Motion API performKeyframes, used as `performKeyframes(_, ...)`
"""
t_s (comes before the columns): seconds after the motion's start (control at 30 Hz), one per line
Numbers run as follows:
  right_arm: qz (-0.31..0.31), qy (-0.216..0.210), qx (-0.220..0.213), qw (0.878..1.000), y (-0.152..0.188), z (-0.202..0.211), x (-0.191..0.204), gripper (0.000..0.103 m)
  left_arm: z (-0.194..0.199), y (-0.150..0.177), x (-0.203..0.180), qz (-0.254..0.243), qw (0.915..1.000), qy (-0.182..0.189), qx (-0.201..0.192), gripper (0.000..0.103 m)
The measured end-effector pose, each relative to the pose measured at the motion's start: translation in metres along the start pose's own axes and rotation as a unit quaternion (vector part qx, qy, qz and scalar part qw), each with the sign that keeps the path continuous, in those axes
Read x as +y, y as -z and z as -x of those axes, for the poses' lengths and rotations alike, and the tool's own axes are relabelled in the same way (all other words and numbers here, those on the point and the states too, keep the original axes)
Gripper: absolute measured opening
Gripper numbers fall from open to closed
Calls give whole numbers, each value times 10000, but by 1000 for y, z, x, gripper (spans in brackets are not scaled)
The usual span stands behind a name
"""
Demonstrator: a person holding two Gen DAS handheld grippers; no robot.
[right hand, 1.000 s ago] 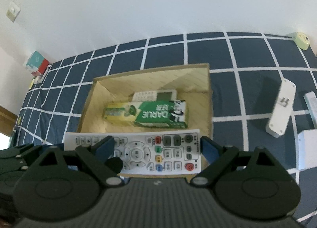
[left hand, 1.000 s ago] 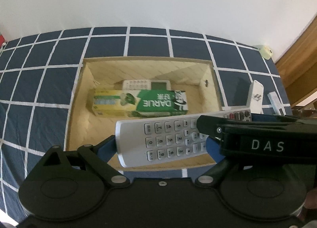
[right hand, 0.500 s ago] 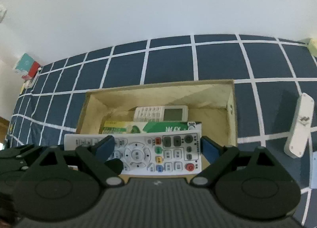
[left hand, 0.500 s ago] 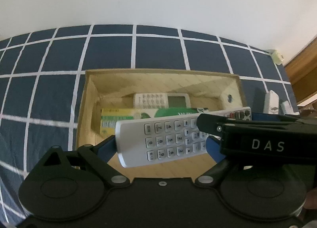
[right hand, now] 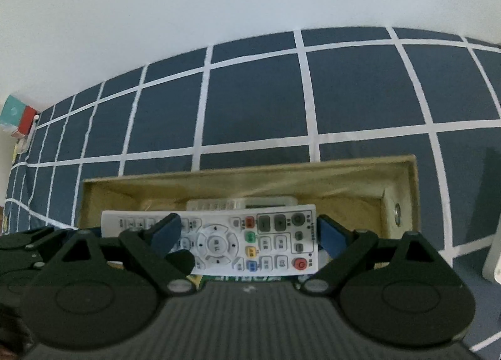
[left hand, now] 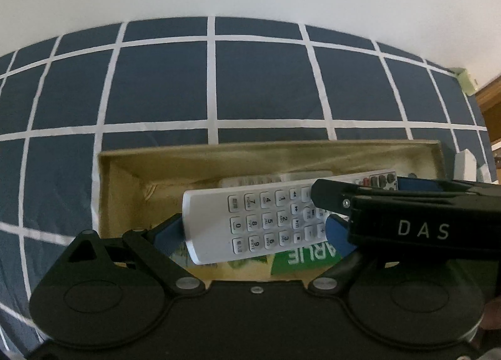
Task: Organize objects
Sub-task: 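Lower the TV remote into the box and open the right tool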
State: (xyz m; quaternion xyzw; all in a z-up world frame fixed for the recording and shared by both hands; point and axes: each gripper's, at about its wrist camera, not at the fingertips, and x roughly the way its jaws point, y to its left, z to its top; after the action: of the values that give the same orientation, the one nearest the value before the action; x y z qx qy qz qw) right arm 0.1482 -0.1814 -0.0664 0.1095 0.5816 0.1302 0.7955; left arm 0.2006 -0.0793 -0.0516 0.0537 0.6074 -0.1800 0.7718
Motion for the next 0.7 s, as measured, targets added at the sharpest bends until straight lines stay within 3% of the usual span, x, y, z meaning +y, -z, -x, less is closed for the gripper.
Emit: performKeyframes(0.7, -160, 171, 465, 9986, -19, -62, -12, 93, -61, -18, 18, 10, 9986, 168, 505, 94)
